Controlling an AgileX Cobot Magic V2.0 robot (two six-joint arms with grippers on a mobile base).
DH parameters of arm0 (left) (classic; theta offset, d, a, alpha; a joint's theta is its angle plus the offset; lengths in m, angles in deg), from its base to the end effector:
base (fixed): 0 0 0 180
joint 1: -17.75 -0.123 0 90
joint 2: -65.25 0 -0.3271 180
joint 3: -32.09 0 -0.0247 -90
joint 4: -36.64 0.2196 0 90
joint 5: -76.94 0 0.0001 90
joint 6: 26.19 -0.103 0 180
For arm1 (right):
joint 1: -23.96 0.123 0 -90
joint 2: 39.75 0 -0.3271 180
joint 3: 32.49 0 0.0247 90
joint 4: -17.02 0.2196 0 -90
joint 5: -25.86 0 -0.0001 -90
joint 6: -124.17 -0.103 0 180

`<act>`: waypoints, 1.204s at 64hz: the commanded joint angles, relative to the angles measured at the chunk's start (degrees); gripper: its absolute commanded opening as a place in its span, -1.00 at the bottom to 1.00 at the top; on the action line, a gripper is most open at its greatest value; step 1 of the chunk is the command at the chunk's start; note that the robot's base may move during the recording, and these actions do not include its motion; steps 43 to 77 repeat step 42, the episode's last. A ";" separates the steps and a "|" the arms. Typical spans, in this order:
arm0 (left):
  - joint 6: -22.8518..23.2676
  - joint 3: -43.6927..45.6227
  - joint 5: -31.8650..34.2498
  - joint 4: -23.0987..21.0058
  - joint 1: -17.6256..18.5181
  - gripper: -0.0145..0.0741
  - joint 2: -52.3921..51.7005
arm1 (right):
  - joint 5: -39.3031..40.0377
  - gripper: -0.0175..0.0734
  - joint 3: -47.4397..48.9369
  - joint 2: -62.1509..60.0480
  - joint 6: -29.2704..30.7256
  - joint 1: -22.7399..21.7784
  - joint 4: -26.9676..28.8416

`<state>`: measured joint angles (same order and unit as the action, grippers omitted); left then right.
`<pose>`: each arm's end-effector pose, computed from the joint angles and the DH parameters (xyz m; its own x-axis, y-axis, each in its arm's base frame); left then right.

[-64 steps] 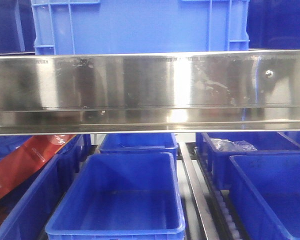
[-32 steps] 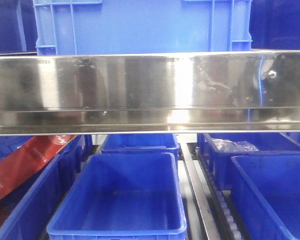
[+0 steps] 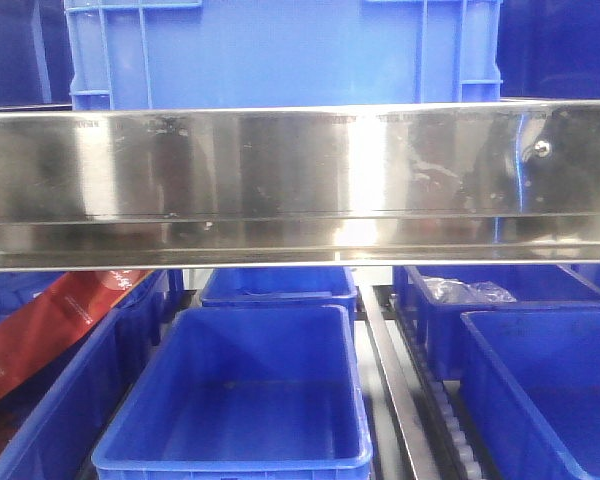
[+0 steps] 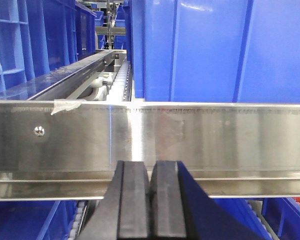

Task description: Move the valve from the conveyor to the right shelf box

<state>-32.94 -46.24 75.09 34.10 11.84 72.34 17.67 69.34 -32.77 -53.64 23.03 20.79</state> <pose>-0.0047 -0.0006 0.2103 0.0398 0.0779 -0.9962 -0.1048 0.9918 0.0734 -0.0051 0.0011 0.1999 -0.0577 0.0278 -0.9979 0.0084 0.9996 0.0274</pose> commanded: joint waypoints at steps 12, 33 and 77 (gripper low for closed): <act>0.34 0.10 1.05 0.24 -0.16 -0.92 -0.31 | 1.10 -0.97 -0.05 -0.19 -0.10 -0.01 -0.52; 0.34 0.10 1.05 0.24 -0.16 -0.92 -0.31 | 1.10 -0.97 -0.05 -0.19 -0.10 -0.01 -0.52; 0.34 0.10 1.05 0.24 -0.16 -0.92 -0.31 | 1.10 -0.97 -0.05 -0.19 -0.10 -0.01 -0.52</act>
